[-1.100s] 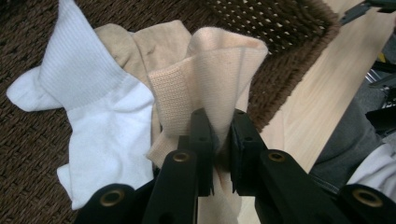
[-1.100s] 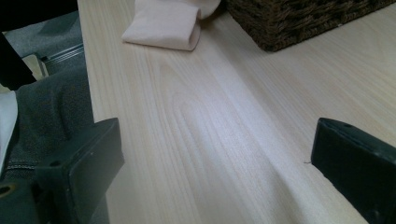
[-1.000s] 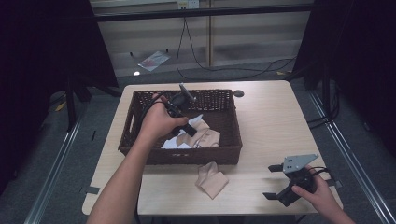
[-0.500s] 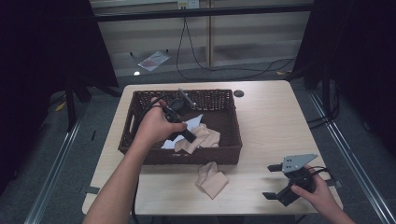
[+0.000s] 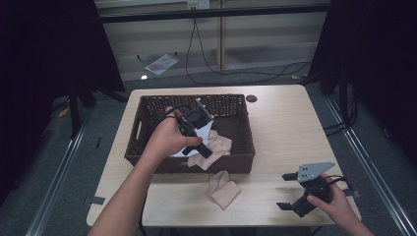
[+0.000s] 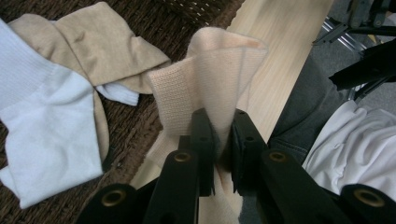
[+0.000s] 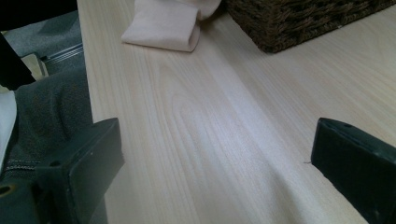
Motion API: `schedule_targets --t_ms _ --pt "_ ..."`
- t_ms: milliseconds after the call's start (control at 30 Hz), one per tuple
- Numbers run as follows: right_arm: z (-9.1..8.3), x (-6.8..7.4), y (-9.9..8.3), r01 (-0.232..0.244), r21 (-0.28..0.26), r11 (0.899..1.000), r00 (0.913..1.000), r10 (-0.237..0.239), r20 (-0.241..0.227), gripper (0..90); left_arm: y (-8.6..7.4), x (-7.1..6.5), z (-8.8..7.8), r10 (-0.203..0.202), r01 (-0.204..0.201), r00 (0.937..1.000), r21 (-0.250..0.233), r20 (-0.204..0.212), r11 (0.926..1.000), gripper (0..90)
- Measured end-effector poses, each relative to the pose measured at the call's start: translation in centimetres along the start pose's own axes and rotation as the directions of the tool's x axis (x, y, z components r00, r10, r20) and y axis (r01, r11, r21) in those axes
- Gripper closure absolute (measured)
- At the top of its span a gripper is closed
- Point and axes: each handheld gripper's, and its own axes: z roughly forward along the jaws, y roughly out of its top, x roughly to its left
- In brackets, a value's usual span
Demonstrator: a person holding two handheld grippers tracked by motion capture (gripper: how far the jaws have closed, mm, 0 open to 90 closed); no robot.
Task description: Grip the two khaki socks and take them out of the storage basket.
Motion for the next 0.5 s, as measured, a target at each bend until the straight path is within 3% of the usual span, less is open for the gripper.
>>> schedule_targets --t_ms 500 --pt "0.0 0.0 0.0 0.002 0.003 1.000 1.0000 -0.002 0.000 2.2 -0.6 -1.1 2.5 0.041 -0.041 0.9991 0.012 0.012 0.9991 81.3"
